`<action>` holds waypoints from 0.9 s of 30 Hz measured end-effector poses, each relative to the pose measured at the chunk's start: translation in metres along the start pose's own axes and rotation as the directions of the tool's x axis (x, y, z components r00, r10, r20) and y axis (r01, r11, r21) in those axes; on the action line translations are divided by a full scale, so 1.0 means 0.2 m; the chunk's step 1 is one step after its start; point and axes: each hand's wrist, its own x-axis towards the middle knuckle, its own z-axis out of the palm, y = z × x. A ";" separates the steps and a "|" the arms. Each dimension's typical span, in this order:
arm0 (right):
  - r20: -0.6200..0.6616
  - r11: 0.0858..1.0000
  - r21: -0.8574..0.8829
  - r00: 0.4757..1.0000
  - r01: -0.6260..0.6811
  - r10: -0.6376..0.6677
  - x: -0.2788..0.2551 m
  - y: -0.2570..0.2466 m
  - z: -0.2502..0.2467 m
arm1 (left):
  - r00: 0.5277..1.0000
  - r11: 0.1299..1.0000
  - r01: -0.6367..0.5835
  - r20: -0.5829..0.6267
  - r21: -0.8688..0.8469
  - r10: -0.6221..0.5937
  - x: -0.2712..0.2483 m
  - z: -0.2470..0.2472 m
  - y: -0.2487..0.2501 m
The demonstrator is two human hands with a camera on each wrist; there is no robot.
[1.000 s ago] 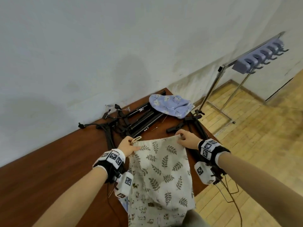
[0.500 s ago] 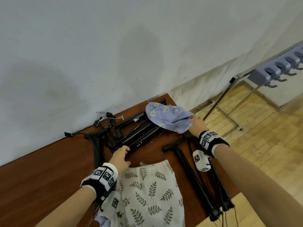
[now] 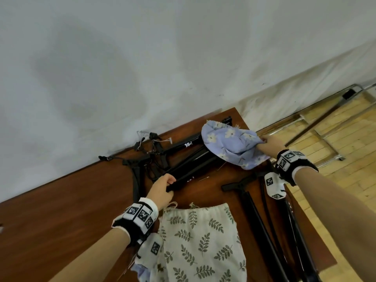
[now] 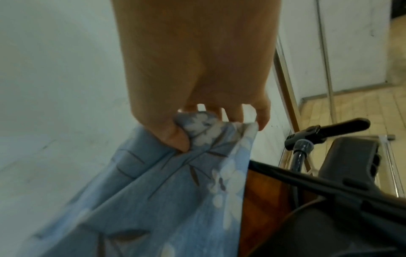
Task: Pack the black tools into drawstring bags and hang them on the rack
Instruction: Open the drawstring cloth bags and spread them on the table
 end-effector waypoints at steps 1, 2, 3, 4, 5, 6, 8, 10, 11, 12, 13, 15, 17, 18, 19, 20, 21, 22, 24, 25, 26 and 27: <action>-0.035 0.995 0.104 0.999 0.007 -0.004 0.00 0.01 -0.01 | 1.000 1.000 -0.004 -0.001 -0.003 0.004 0.01 0.00 0.00; -0.085 0.981 0.191 0.996 0.036 -0.020 -0.02 0.00 -0.03 | 1.000 1.000 -0.008 -0.004 -0.007 0.008 0.01 0.00 0.01; -0.144 0.962 0.265 0.989 0.071 -0.033 -0.05 -0.01 -0.05 | 1.000 1.000 -0.014 -0.007 -0.015 0.014 0.01 0.00 0.01; -0.196 0.938 0.329 0.980 0.111 -0.047 -0.09 -0.03 -0.08 | 1.000 0.999 -0.023 -0.010 -0.023 0.022 0.01 -0.01 0.02; -0.229 0.913 0.382 0.972 0.144 -0.057 -0.14 -0.06 -0.11 | 0.999 0.999 -0.030 -0.012 -0.031 0.030 0.00 0.00 0.04; -0.245 0.885 0.427 0.966 0.183 -0.081 -0.20 -0.11 -0.14 | 0.999 0.999 -0.037 -0.015 -0.040 0.036 0.00 0.00 0.05; -0.249 0.826 0.496 0.955 0.267 -0.160 -0.32 -0.20 -0.20 | 0.999 0.996 -0.043 -0.019 -0.077 0.042 -0.03 0.00 0.08; -0.227 0.782 0.537 0.947 0.316 -0.227 -0.45 -0.28 -0.24 | 0.998 0.993 -0.060 -0.017 -0.106 0.058 -0.06 0.00 0.12; -0.212 0.769 0.547 0.943 0.331 -0.256 -0.50 -0.32 -0.26 | 0.997 0.990 -0.076 -0.015 -0.115 0.075 -0.07 0.00 0.13; -0.200 0.756 0.555 0.938 0.347 -0.283 -0.55 -0.34 -0.27 | 0.996 0.988 -0.093 -0.016 -0.121 0.092 -0.08 0.00 0.14; -0.194 0.748 0.557 0.933 0.360 -0.304 -0.58 -0.36 -0.27 | 0.994 0.986 -0.112 -0.020 -0.120 0.110 -0.10 0.00 0.15; -0.191 0.731 0.564 0.922 0.384 -0.337 -0.66 -0.40 -0.29 | 0.989 0.983 -0.148 -0.032 -0.109 0.146 -0.14 -0.01 0.18; -0.197 0.702 0.592 0.916 0.396 -0.351 -0.73 -0.43 -0.30 | 0.983 0.975 -0.185 -0.033 -0.120 0.182 -0.17 -0.02 0.21; -0.211 0.678 0.612 0.910 0.407 -0.357 -0.79 -0.45 -0.31 | 0.981 0.971 -0.193 -0.027 -0.140 0.191 -0.19 -0.02 0.23; -0.229 0.648 0.634 0.902 0.423 -0.365 -0.84 -0.47 -0.31 | 0.983 0.968 -0.185 -0.012 -0.169 0.186 -0.20 -0.03 0.24; -0.248 0.609 0.663 0.895 0.435 -0.370 -0.90 -0.49 -0.30 | 0.985 0.965 -0.166 0.010 -0.203 0.171 -0.22 -0.04 0.27; -0.265 0.571 0.689 0.889 0.446 -0.374 -0.96 -0.51 -0.30 | 0.989 0.960 -0.129 0.044 -0.248 0.144 -0.23 -0.05 0.29; -0.281 0.546 0.699 0.879 0.463 -0.385 -1.03 -0.53 -0.29 | 0.990 0.947 -0.080 0.087 -0.311 0.112 -0.25 -0.06 0.32; -0.316 0.541 0.644 0.832 0.541 -0.456 -1.18 -0.55 -0.26 | 0.983 0.876 0.042 0.176 -0.481 0.049 -0.31 -0.09 0.39; -0.317 0.547 0.591 0.794 0.594 -0.519 -1.25 -0.55 -0.24 | 0.972 0.814 0.111 0.233 -0.570 0.031 -0.32 -0.10 0.41; -0.297 0.550 0.531 0.750 0.645 -0.591 -1.33 -0.55 -0.21 | 0.957 0.732 0.169 0.288 -0.661 0.040 -0.35 -0.10 0.44; -0.257 0.552 0.467 0.703 0.691 -0.663 -1.40 -0.55 -0.18 | 0.945 0.641 0.206 0.321 -0.740 0.068 -0.38 -0.11 0.46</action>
